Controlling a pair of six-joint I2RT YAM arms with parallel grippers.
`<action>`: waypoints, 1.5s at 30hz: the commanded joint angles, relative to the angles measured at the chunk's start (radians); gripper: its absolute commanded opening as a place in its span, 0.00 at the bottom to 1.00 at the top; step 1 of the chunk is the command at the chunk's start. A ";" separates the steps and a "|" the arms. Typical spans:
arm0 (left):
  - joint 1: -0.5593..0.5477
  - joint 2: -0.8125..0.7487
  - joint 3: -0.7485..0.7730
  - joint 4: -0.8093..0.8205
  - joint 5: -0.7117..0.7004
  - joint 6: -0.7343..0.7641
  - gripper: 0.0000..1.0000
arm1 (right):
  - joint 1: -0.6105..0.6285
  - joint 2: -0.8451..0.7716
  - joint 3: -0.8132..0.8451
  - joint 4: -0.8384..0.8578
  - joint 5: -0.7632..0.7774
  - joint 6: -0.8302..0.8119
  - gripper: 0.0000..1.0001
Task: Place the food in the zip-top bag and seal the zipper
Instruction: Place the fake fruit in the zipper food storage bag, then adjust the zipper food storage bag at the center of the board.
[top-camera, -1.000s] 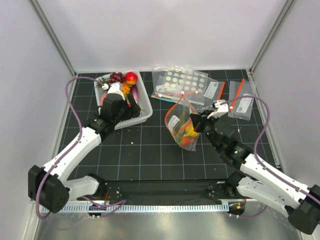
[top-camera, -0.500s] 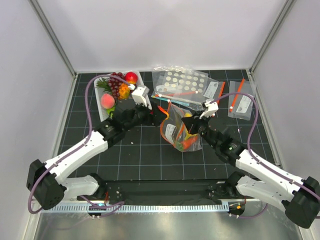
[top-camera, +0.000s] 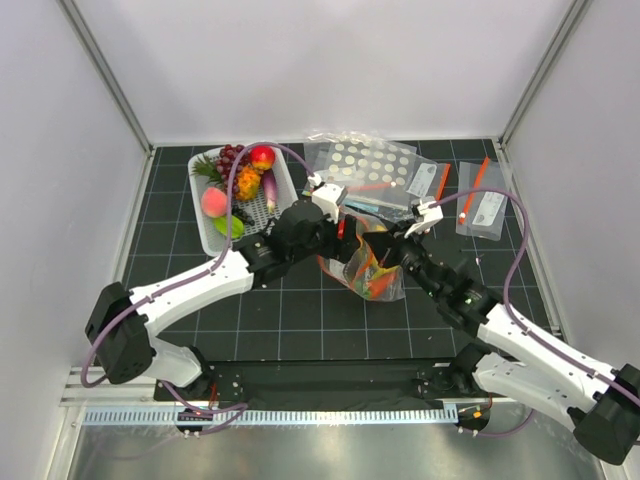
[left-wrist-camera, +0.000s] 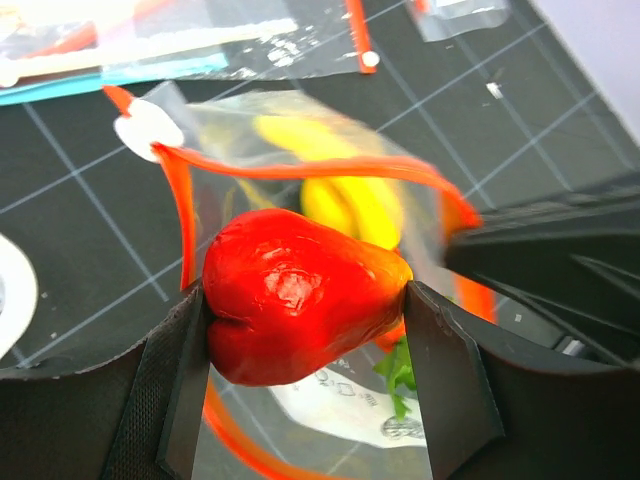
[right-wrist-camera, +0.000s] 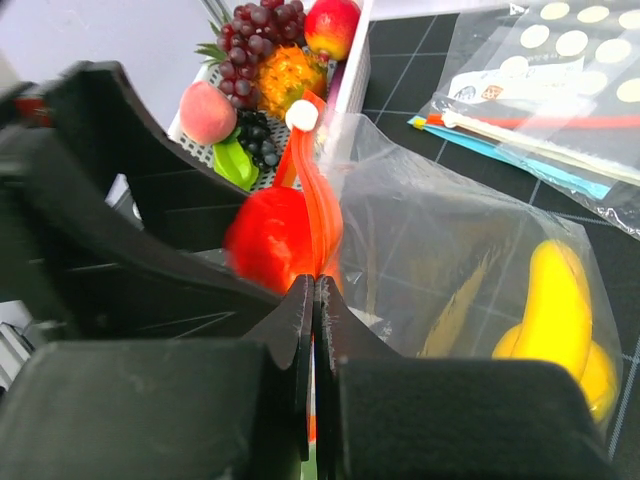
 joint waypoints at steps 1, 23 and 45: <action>-0.004 0.031 0.065 -0.045 -0.078 0.025 0.68 | 0.004 -0.044 0.009 0.067 0.006 -0.007 0.01; -0.004 -0.121 -0.015 -0.068 -0.284 -0.007 1.00 | 0.004 -0.113 -0.016 0.001 0.238 0.021 0.01; 0.005 -0.172 0.047 -0.113 0.135 -0.010 0.00 | 0.004 -0.033 0.016 -0.018 0.226 0.025 0.01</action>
